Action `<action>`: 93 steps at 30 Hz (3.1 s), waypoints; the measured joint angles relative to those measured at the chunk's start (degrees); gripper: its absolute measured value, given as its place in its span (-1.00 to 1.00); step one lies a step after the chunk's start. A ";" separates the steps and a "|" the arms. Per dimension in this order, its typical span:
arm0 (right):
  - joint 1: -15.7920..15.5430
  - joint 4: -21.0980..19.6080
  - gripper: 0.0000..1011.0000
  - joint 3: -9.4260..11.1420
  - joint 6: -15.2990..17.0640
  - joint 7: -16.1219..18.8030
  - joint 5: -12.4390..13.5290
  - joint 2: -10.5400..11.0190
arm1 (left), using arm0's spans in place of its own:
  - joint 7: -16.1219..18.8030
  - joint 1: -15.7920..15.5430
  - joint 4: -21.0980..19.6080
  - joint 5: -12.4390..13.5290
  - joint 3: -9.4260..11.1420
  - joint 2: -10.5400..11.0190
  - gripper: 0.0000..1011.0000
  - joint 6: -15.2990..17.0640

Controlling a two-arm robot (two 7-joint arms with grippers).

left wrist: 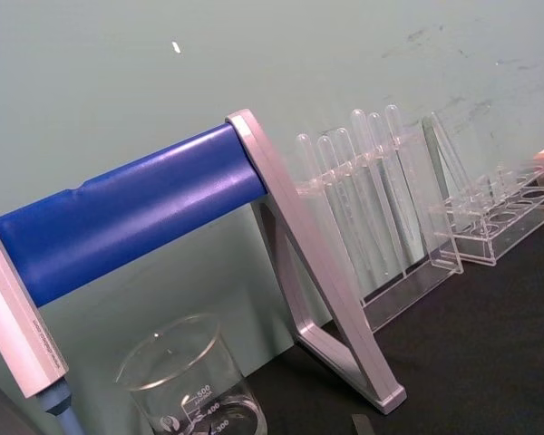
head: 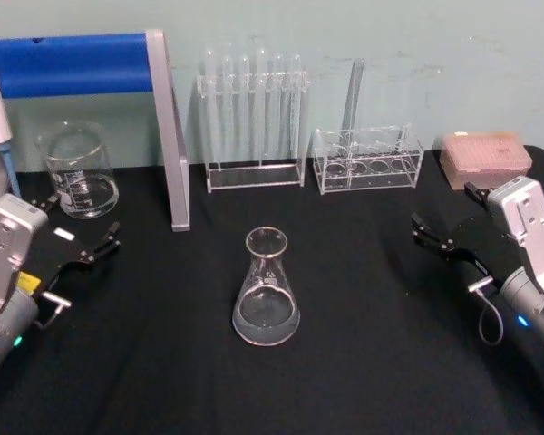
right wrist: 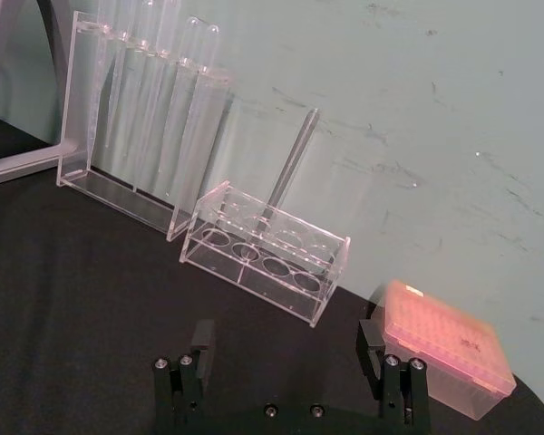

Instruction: Grasp the erlenmeyer flask with one hand, shake it three times, then place it back.

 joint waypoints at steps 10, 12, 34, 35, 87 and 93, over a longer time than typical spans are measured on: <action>0.00 0.00 0.98 0.00 0.00 0.00 0.00 0.00 | 0.00 0.00 0.00 0.00 0.00 0.00 0.98 0.00; 0.00 0.00 0.98 0.00 0.00 0.00 0.00 0.00 | 0.00 0.00 0.00 0.00 0.00 0.00 0.98 0.00; -0.95 -0.97 0.98 1.64 1.13 2.51 0.74 -0.73 | 0.00 0.00 0.00 0.00 0.00 0.00 0.98 0.00; -1.25 -1.44 0.98 1.74 1.19 3.27 1.01 -0.74 | 0.00 0.00 0.00 0.00 0.00 0.00 0.98 0.00; -6.07 -10.81 0.98 0.16 3.42 28.26 9.39 -6.44 | 0.00 0.00 0.00 0.00 0.00 0.00 0.98 0.00; -4.49 -8.70 0.98 -0.54 3.44 29.41 7.99 -8.13 | 0.00 0.00 0.00 0.00 0.00 0.00 0.98 0.00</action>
